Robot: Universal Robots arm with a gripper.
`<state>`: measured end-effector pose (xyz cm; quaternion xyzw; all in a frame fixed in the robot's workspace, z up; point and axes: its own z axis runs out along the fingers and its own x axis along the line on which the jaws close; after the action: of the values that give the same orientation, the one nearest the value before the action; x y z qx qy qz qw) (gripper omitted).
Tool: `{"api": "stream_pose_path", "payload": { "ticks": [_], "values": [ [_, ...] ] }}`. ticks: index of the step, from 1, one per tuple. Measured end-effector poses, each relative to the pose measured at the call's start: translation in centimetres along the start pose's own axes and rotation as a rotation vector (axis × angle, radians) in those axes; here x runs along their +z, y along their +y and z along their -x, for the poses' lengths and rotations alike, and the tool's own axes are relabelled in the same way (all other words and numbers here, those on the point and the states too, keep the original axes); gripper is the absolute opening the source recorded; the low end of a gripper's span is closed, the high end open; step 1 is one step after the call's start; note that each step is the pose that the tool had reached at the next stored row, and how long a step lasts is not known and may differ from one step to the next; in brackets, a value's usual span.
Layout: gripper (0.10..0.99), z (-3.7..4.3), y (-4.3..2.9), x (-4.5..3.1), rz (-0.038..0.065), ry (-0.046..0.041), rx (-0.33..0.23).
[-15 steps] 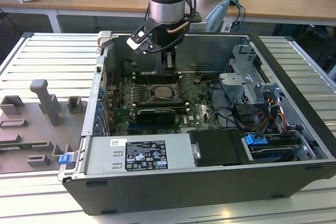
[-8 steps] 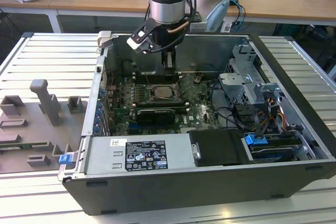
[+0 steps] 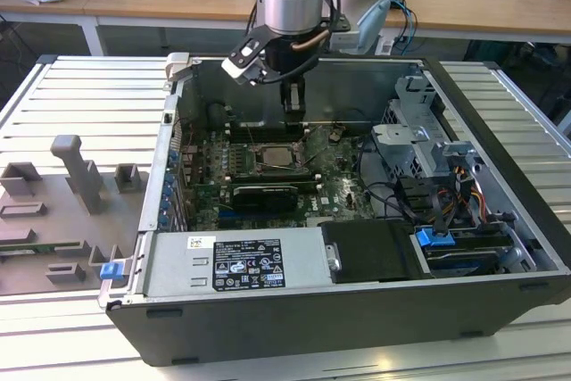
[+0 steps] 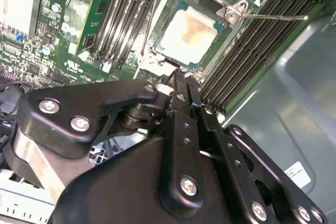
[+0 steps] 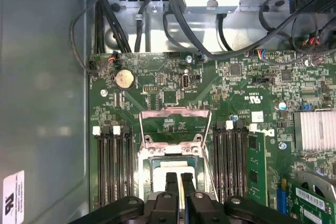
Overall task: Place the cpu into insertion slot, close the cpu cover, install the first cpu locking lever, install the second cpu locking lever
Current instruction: 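Close the cpu cover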
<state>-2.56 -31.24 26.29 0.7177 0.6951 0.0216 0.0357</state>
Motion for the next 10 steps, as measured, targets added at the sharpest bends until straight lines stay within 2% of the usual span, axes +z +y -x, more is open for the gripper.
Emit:
{"api": "stream_pose_path", "payload": {
  "ticks": [1, 2, 3, 6, 10],
  "values": [
    [0.169, -0.01, 0.27, 0.02, 0.000, 0.0000, 0.000],
    [0.169, -0.04, 1.20, 0.10, -0.002, -0.0001, 0.000],
    [0.169, -0.05, 1.56, 0.13, -0.002, -0.0001, 0.000],
    [0.169, -0.06, 2.12, -0.07, -0.003, 0.0001, 0.000],
    [0.169, -0.07, 2.28, -0.07, -0.004, -0.0001, 0.000]
  ]
}}
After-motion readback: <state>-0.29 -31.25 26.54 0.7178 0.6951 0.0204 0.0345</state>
